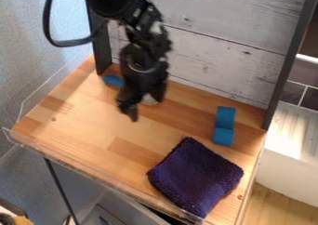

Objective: Move a purple cloth from the right to the left of the table

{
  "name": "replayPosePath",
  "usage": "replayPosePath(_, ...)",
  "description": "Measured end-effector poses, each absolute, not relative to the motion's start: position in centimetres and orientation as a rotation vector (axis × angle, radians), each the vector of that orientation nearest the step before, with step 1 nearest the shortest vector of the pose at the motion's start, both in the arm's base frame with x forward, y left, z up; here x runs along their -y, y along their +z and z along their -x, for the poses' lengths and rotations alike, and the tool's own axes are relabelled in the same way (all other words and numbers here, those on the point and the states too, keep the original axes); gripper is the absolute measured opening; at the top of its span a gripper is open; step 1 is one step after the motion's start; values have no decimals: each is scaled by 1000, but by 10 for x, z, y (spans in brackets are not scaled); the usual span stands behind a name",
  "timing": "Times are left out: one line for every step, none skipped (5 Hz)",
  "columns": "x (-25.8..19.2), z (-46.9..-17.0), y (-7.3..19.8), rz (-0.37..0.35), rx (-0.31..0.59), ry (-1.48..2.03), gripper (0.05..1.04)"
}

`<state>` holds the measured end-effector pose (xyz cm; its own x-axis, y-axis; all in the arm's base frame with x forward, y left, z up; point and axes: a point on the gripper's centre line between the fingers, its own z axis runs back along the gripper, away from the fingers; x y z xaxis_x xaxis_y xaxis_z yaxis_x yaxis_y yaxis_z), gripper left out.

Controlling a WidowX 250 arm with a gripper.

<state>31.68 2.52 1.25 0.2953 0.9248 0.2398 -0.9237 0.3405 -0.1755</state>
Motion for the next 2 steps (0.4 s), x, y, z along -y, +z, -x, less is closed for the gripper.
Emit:
replayPosePath(7,-308,9,17,303,1222,999)
replayPosePath(30,-297,2,44,242,1241,999)
